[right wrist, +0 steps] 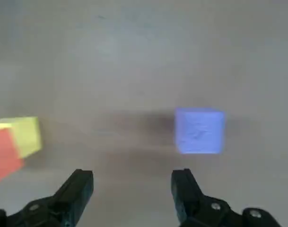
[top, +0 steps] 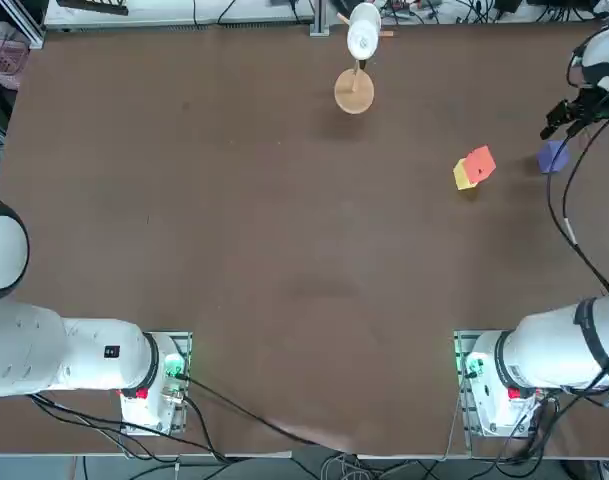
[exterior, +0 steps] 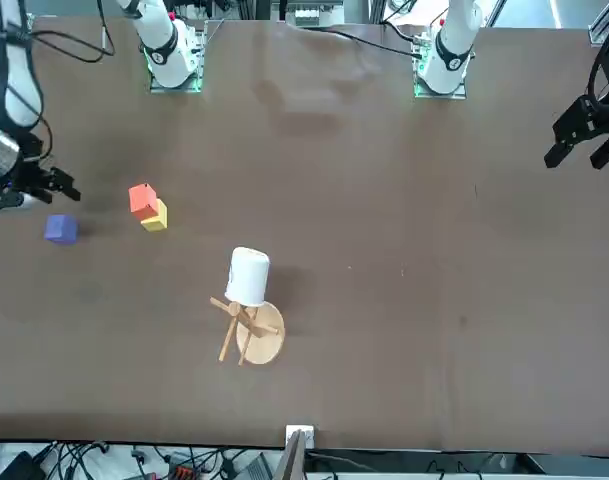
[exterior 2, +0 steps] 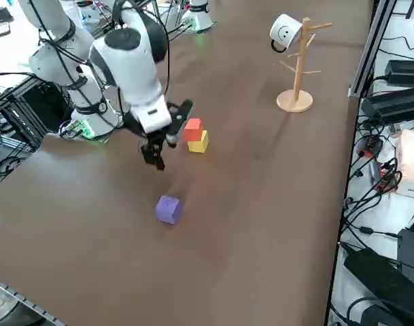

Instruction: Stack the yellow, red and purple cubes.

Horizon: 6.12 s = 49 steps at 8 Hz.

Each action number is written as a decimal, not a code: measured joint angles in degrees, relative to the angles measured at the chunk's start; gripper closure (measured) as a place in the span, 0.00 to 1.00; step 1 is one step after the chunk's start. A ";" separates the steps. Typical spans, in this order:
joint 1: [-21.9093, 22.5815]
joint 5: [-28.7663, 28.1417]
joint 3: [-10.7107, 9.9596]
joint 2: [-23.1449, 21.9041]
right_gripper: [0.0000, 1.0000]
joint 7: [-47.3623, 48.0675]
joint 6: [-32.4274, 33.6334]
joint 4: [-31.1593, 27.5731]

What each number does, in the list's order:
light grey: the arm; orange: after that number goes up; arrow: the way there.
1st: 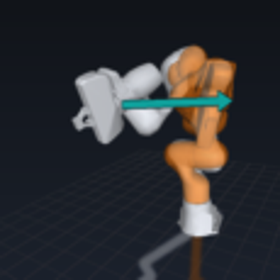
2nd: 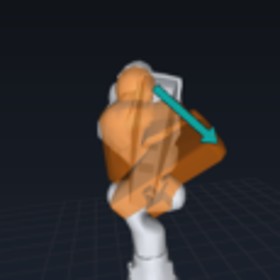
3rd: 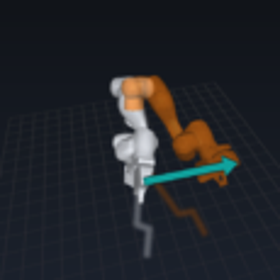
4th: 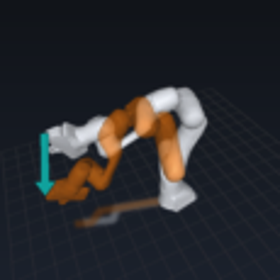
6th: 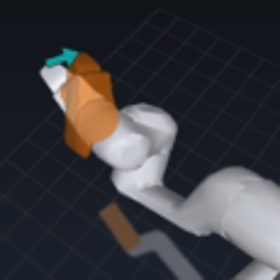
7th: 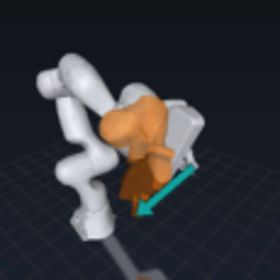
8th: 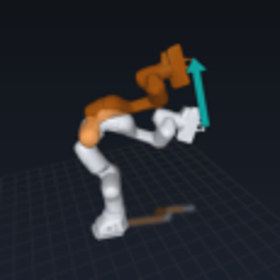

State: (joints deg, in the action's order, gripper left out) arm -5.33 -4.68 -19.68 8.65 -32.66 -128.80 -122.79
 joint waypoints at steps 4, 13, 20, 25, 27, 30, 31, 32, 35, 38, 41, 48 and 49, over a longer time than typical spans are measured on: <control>-3.39 -2.32 0.08 11.37 0.00 -5.82 -7.65 5.24; -4.23 -3.79 0.33 16.92 0.00 -6.44 -12.66 5.34; -3.47 -3.99 1.23 18.74 0.33 -6.64 -13.64 6.17; 6.54 -4.70 1.65 -0.29 0.33 2.73 -2.45 -2.42; 10.75 -4.70 1.74 -7.07 0.33 8.21 0.94 -7.00; 16.38 -4.59 1.99 -11.39 0.33 15.34 2.22 -9.66; 17.71 -4.07 2.38 -11.90 0.33 17.22 2.10 -10.34; 18.27 -3.12 2.63 -12.14 0.33 17.69 1.46 -11.12; 18.34 -1.05 3.65 -12.21 0.33 17.74 -1.79 -13.41; 18.34 -0.93 4.55 -12.24 0.33 17.74 -1.97 -13.82; 18.34 -0.92 4.65 -12.25 0.34 17.74 -2.20 -14.63; 18.33 -0.90 4.65 -12.26 0.28 17.74 -2.54 -15.12; 18.32 -0.90 4.64 -12.26 0.21 17.74 -2.58 -15.14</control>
State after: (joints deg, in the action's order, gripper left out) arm 12.99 -5.58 -15.03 -3.61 -14.92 -131.38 -137.93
